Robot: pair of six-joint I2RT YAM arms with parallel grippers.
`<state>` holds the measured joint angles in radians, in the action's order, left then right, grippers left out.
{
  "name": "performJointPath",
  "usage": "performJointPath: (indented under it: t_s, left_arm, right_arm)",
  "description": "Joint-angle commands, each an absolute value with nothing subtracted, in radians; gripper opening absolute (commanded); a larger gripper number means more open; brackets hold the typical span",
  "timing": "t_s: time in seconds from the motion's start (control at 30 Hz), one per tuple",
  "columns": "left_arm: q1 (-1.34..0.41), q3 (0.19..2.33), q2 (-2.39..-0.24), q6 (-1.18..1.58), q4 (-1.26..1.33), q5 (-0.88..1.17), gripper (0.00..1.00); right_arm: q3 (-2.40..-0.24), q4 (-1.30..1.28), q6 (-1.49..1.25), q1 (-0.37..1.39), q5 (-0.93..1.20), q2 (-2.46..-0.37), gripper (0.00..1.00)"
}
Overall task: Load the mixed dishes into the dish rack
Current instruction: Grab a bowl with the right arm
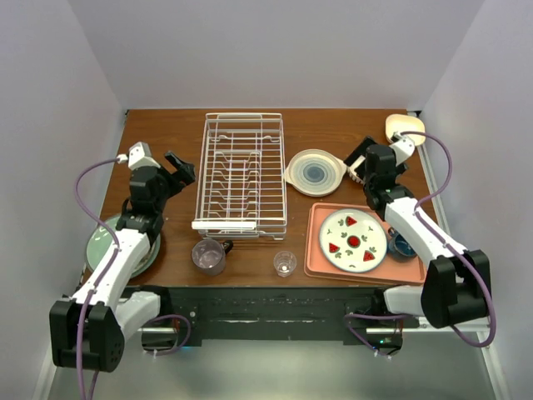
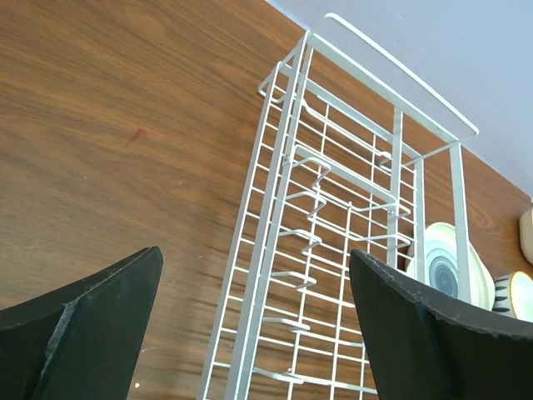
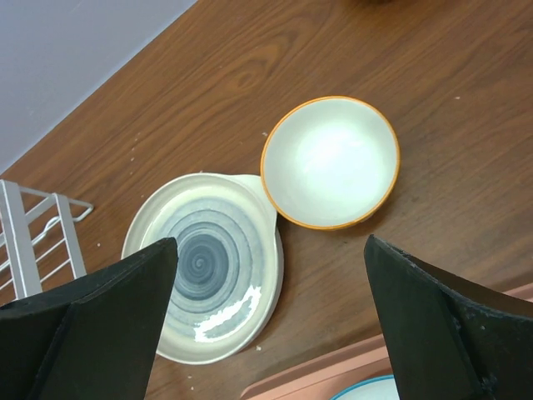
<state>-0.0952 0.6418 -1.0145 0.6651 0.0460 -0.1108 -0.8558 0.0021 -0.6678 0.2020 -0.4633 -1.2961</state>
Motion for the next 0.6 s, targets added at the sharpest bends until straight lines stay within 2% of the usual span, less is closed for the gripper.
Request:
performJointPath:
  t_s: [0.0,0.43,0.57]
  left_arm:
    - [-0.101,0.618,-0.966,0.690,0.120,-0.095,1.00]
    - [-0.112,0.592,-0.887,0.690,0.107,-0.110,1.00]
    - [-0.115,0.594,-0.888,0.684,0.107,-0.101,1.00]
  right_arm:
    - [-0.919,-0.054,-0.686,0.202,-0.546,-1.296,0.99]
    - [-1.060,-0.300,-0.761,0.193,-0.725,-1.406,0.99]
    - [-1.068,-0.382,-0.866,0.178,-0.816,-1.463,0.96]
